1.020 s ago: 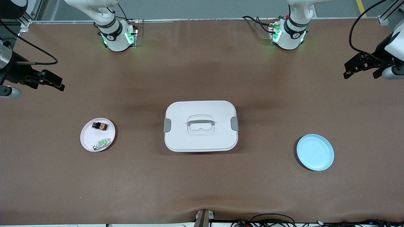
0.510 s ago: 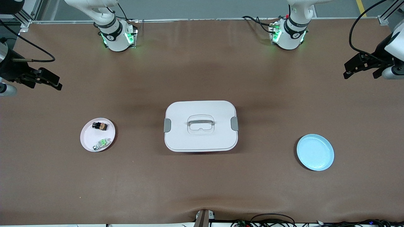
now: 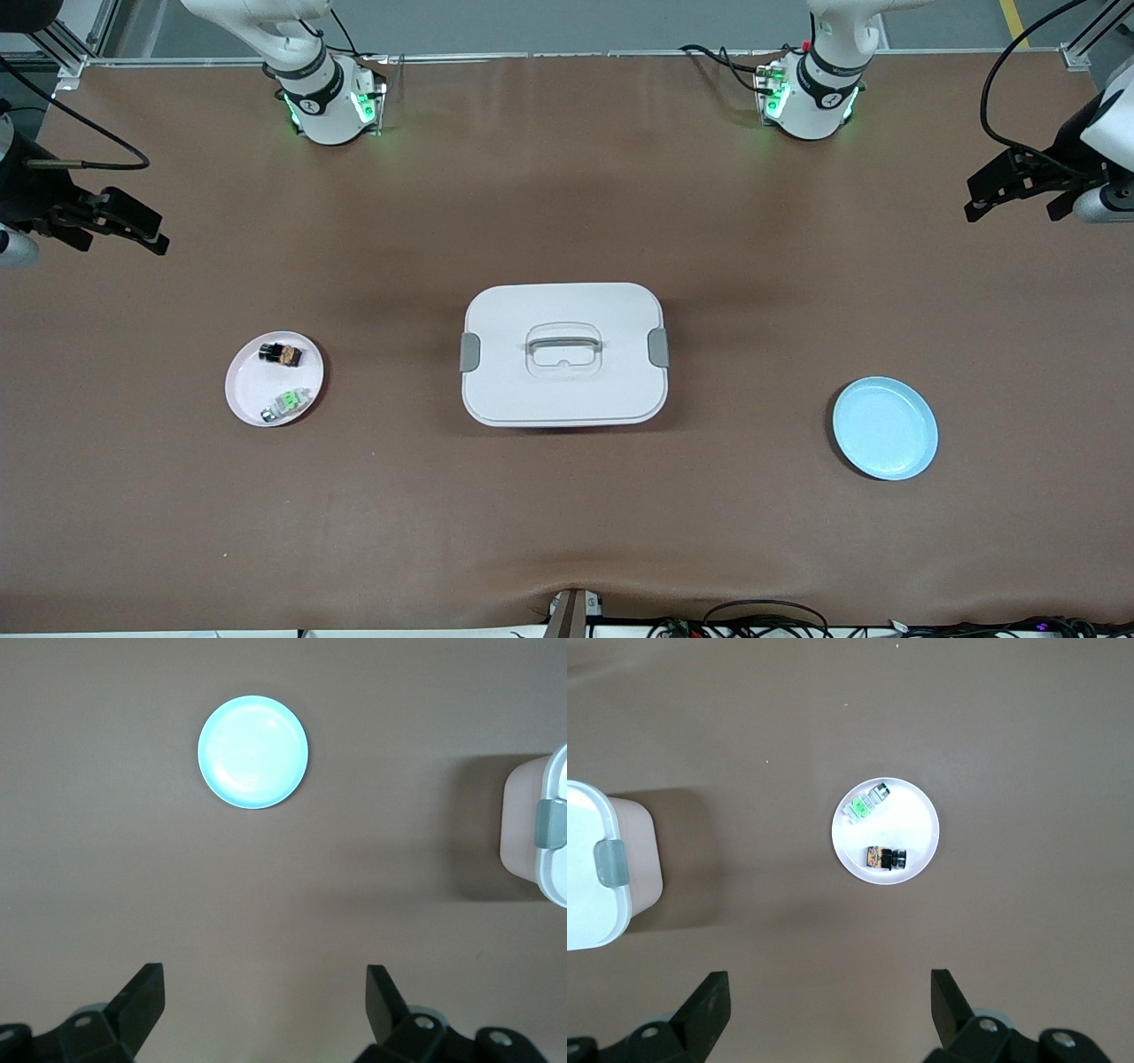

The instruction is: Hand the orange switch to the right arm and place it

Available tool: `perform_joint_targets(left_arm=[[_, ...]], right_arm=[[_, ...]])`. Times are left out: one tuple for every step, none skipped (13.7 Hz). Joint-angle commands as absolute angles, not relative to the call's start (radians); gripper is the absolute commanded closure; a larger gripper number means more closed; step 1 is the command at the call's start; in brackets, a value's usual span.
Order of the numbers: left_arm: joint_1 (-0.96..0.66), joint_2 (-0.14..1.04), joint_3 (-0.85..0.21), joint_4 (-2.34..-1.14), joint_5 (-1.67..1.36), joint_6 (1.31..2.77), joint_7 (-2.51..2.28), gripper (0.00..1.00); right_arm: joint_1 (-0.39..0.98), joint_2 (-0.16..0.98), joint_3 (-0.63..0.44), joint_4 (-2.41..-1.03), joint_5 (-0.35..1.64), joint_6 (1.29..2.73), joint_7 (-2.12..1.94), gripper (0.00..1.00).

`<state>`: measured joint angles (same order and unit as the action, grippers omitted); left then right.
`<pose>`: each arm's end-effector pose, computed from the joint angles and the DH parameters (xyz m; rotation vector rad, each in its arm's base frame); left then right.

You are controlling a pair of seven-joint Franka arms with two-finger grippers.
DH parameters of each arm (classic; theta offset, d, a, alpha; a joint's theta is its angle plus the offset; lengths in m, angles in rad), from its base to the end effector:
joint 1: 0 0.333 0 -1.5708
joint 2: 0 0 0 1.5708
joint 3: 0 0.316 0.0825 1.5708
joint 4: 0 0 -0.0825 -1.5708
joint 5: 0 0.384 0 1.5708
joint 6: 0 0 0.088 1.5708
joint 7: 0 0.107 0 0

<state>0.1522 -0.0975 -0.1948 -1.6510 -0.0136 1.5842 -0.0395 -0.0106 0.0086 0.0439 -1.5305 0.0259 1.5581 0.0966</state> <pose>0.5249 -0.0291 0.6394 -3.1372 0.0039 -0.0456 0.5560 0.0212 0.6376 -3.1125 0.0977 -0.0269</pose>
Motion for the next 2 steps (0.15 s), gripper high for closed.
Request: perform_joint_targets(left_arm=[[0.156, -0.092, -0.196, -1.631, 0.003, 1.569, -0.023, 0.00], [0.156, -0.092, -0.196, -1.631, 0.003, 1.569, -0.026, 0.00]], right_arm=[[-0.015, -0.003, 0.048, -1.528, 0.014, 1.554, 0.072, 0.00], [-0.015, -0.003, 0.048, -1.526, 0.014, 1.554, 0.069, 0.00]])
